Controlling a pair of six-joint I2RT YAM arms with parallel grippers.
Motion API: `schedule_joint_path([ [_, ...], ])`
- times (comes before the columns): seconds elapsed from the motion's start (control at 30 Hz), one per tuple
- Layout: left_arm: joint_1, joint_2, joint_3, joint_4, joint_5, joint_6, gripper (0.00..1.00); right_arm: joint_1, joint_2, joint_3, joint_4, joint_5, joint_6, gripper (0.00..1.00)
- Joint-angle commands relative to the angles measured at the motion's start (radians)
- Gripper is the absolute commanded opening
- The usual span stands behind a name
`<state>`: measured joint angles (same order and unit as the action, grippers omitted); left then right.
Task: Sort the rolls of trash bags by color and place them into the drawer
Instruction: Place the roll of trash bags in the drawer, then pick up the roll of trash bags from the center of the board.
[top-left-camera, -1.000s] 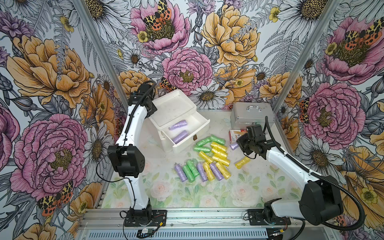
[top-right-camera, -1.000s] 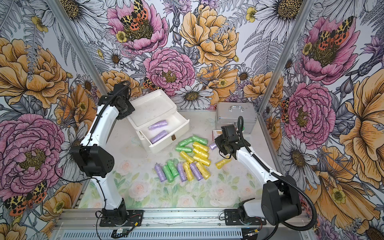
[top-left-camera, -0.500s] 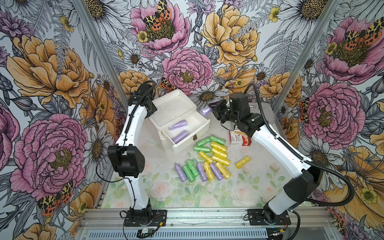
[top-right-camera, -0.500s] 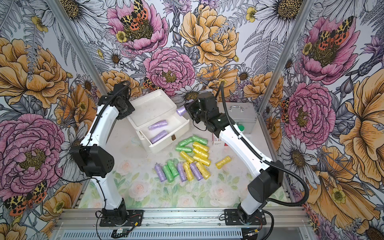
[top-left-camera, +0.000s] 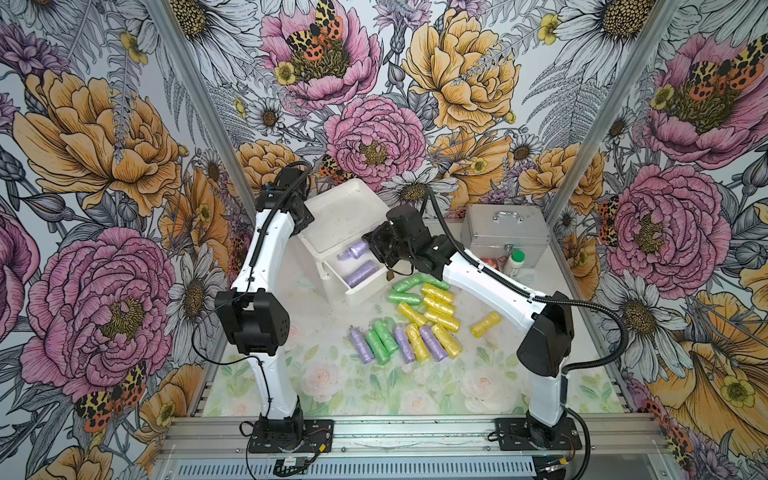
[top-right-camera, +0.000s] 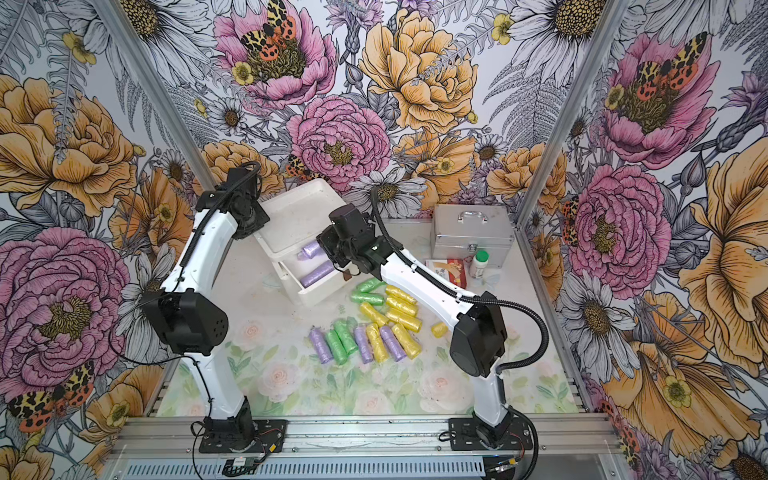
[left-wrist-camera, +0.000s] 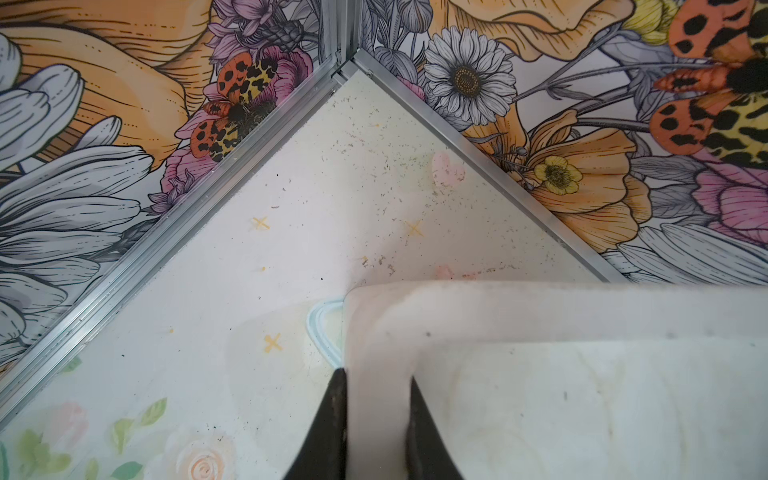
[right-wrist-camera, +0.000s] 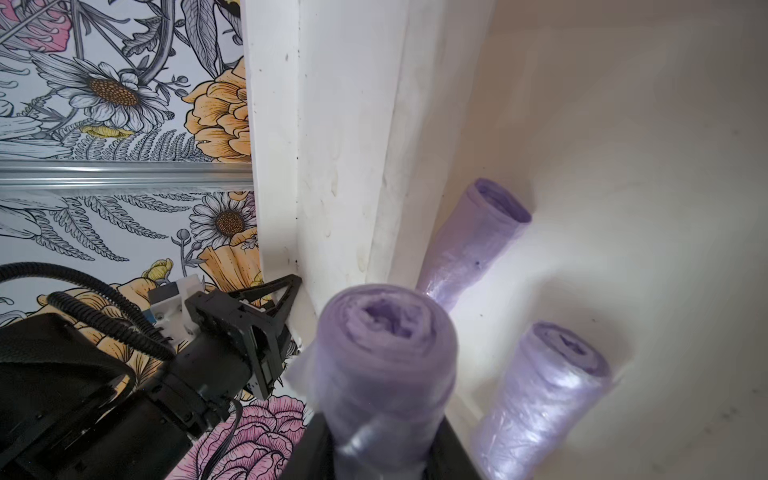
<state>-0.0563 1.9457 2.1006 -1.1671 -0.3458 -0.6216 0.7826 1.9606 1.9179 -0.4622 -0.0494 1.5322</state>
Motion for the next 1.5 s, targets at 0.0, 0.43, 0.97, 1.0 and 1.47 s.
schedule_joint_path([
  [0.0,-0.026,0.037,-0.030,0.016,0.192,-0.089,0.00,0.005,0.020,0.041,0.010,0.026,0.044,0.34],
  [0.43,-0.031,0.032,-0.033,0.015,0.187,-0.089,0.00,0.049,0.111,0.101,0.010,-0.038,0.108,0.69],
  [0.97,-0.016,0.033,-0.037,0.014,0.198,-0.078,0.00,-0.095,-0.242,-0.139,0.008,-0.091,-0.400,0.76],
  [1.0,-0.014,0.032,-0.038,0.015,0.203,-0.076,0.00,-0.116,-0.297,-0.232,0.007,-0.073,-0.445,0.76],
  [1.47,-0.018,0.035,-0.037,0.015,0.197,-0.076,0.00,-0.134,-0.660,-1.064,-0.012,0.033,-0.803,0.73],
])
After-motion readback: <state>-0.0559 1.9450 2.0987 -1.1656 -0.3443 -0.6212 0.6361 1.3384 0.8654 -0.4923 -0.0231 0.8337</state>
